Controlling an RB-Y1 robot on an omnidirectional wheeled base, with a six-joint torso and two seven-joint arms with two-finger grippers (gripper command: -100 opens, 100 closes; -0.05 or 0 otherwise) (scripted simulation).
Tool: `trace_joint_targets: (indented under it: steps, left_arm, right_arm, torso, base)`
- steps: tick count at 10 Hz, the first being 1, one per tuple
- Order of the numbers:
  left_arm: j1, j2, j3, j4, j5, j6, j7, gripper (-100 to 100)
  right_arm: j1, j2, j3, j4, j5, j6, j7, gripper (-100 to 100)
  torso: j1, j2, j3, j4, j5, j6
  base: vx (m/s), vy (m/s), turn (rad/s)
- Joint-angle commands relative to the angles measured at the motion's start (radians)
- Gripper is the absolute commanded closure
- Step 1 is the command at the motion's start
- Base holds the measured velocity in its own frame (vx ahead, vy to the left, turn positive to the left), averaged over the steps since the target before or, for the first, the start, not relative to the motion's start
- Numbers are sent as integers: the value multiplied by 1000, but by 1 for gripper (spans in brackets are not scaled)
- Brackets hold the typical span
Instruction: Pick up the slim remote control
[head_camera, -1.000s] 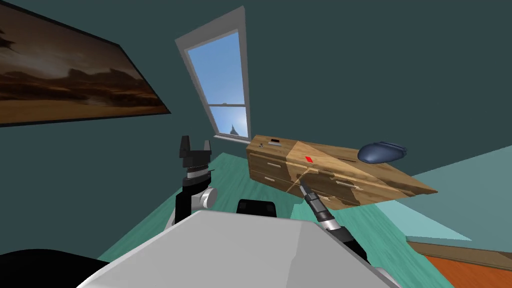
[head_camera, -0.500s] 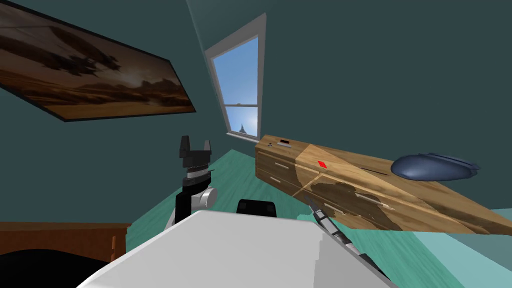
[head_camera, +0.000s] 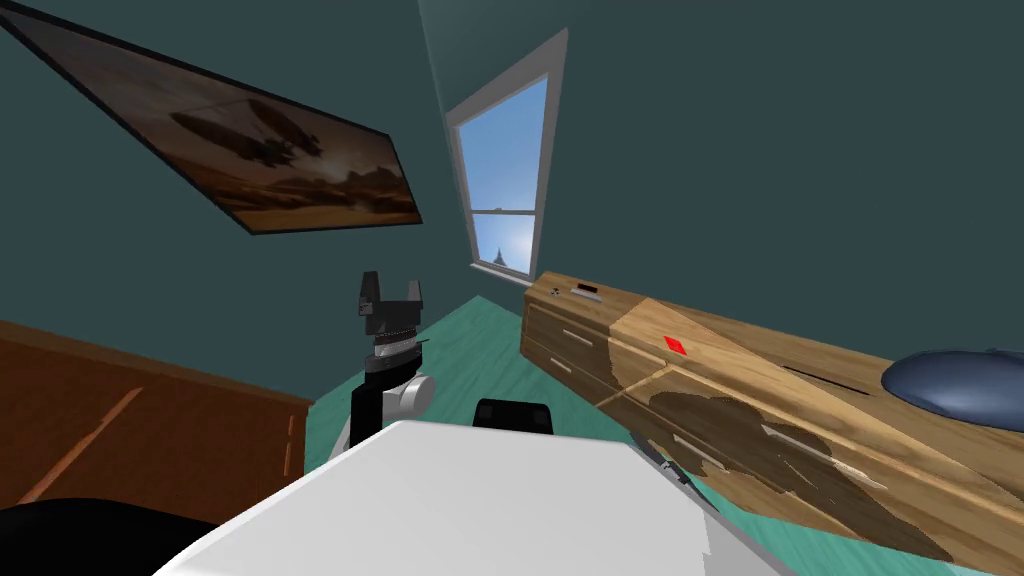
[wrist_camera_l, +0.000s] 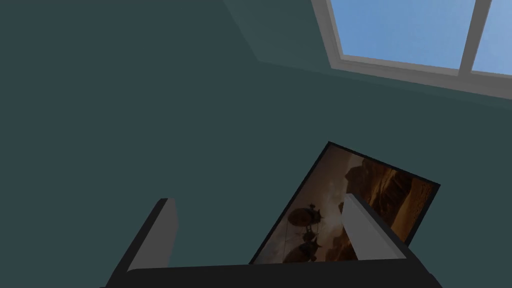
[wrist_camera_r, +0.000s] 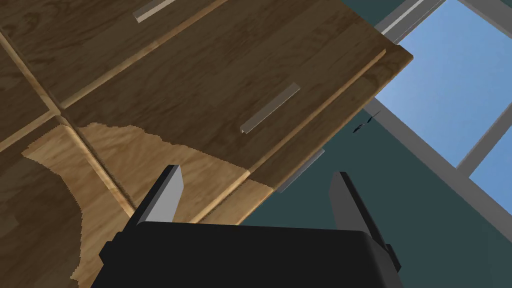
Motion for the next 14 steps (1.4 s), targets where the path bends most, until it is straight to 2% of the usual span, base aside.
trace_joint_targets:
  steps: [1,2,3,4,5,6,7,8,9,10,11,12,13,14]
  left_arm:
    - [0,0,0,0,0,0,0,0]
    - [0,0,0,0,0,0,0,0]
    - [0,0,0,0,0,0,0,0]
    - [0,0,0,0,0,0,0,0]
    - [0,0,0,0,0,0,0,0]
    - [0,0,0,0,0,0,0,0]
    - [0,0,0,0,0,0,0,0]
    - [0,0,0,0,0,0,0,0]
    - [0,0,0,0,0,0,0,0]
    - [0,0,0,0,0,0,0,0]
    - [0,0,0,0,0,0,0,0]
    - [0,0,0,0,0,0,0,0]
    - [0,0,0,0,0,0,0,0]
    - [0,0,0,0,0,0,0,0]
  right_arm:
    - [45,-50,-10,17,5,13,-9,-100]
    - [75,-80,-25,50,16,20,-15,-100]
    - [96,-100,-25,50,16,20,-15,-100]
    - [122,-143,-40,84,28,27,-20,-100]
    - [150,-148,-40,84,28,27,-20,-100]
    - [185,-192,-56,117,38,33,-25,-100]
    - [202,-197,-56,117,38,33,-25,-100]
    - [241,-240,-72,151,48,37,-30,-100]
    - [252,-245,-72,151,48,37,-30,-100]
    - [287,-292,-87,184,57,41,-35,-100]
    - [302,-292,-87,184,57,41,-35,-100]
    - [349,-338,-103,214,65,43,-40,-100]
    - [349,-338,-103,214,65,43,-40,-100]
    - [395,-377,-118,243,72,44,-45,-100]
  torso:
    - [0,0,0,0,0,0]
    - [-1,0,0,0,0,0]
    - [-1,-1,-1,0,0,0]
    - [-1,-1,-1,0,0,1]
    - [-1,-2,-1,0,0,0]
    - [-1,-2,-1,0,0,1]
    - [-2,-3,-2,-1,0,0]
    - [-2,-3,-2,0,-1,1]
    - [-3,-4,-2,-1,-1,0]
    - [-2,-4,-2,-1,-1,1]
    - [-3,-4,-2,-1,-1,0]
    - [-2,-4,-2,-1,-1,1]
    - [-3,-5,-3,-1,-1,0]
    - [-3,-5,-3,-1,-1,1]
  base:
    - [-14,-2,303]
    - [-8,-4,367]
    - [-1,-11,244]
    - [7,-6,388]
    - [9,-14,248]
    - [15,-15,379]
    - [15,-23,232]
    - [23,-20,376]
    - [25,-27,236]
    - [26,-29,374]
    - [21,-33,200]
    - [31,-40,340]
    - [28,-45,249]
    - [32,-48,404]
